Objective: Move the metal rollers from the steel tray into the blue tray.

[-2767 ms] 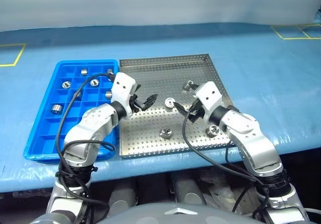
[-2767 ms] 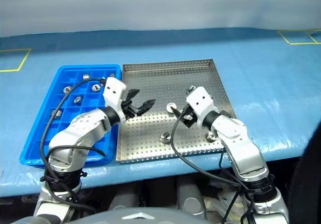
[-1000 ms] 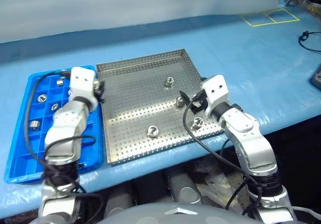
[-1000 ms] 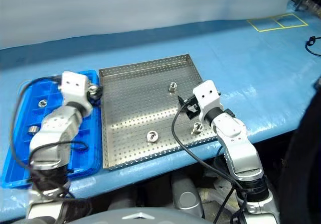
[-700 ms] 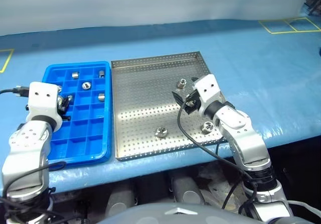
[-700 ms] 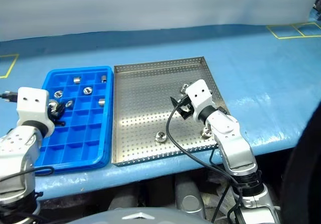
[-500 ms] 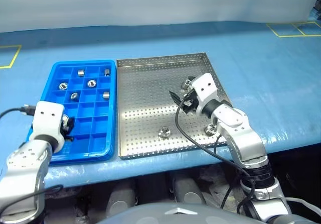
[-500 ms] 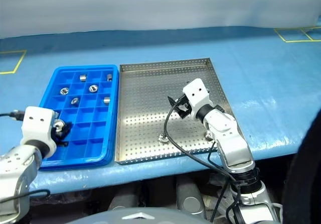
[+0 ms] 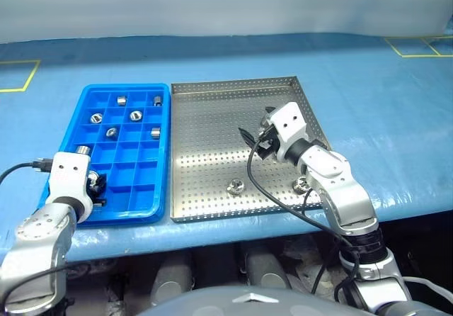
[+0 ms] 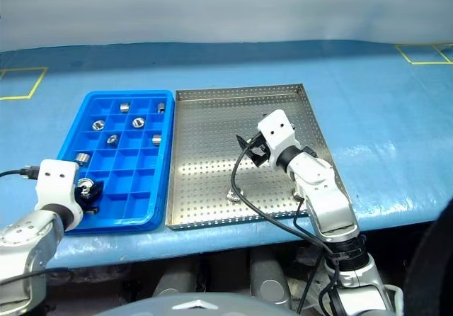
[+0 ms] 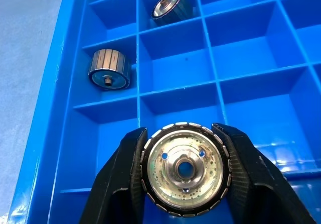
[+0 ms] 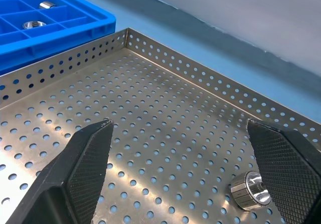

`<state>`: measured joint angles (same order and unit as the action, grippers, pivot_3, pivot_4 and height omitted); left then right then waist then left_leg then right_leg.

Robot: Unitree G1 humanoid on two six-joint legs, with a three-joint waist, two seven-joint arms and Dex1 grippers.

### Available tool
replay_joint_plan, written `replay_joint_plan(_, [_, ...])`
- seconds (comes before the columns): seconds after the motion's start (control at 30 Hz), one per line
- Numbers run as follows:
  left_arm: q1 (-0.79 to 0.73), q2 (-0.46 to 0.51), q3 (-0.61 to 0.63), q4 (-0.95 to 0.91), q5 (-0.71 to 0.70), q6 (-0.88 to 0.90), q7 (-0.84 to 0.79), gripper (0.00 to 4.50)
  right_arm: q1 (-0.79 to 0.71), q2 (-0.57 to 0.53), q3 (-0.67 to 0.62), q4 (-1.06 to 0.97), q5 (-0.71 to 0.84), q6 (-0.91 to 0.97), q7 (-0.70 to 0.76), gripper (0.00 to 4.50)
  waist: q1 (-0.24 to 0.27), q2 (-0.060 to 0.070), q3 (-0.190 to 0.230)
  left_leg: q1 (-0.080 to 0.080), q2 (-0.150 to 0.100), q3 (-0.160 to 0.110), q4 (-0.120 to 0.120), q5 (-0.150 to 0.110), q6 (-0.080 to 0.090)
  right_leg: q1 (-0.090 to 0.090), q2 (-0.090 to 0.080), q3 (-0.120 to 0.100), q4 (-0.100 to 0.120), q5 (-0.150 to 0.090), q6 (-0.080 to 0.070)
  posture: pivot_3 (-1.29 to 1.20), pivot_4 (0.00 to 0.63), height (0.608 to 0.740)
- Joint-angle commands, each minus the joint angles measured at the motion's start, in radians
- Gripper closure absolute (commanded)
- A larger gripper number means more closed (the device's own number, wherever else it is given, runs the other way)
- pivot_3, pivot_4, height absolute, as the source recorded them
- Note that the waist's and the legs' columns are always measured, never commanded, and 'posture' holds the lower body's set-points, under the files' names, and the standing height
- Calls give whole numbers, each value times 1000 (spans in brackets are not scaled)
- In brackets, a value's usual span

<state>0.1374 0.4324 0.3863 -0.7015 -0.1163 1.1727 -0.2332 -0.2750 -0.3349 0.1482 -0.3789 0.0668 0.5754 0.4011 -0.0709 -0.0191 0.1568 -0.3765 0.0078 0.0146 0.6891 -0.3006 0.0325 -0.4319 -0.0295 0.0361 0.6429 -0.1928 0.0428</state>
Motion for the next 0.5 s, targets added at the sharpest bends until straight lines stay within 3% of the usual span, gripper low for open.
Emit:
replay_joint_plan(0.03, [-22,0,-4,22,2,-44,7,2775,-22,-1,-3,-17,-2,-18,1,0,1,0,0,0,0,0,0,0,0,0,0,0,0,0,0,-102,150,740])
replay_joint_plan(0.1, [-20,4,-2,25,-15,-51,-9,2775,-21,-2,-6,-23,-2,-16,0,0,1,0,0,0,0,0,0,0,0,0,0,0,0,0,0,-102,150,740])
replay_joint_plan(0.3, [-44,1,4,34,-21,-56,-2,837,-11,-6,-11,-36,-3,-12,-3,0,5,0,0,0,0,0,0,0,0,0,-1,0,0,0,0,-122,150,740])
replay_joint_plan(0.5, [-145,-98,-5,-56,-196,-143,-104,837,1,-8,-11,-45,-2,-10,-3,0,6,-1,-1,0,-1,0,1,0,1,1,-2,-1,-1,0,0,-139,150,740])
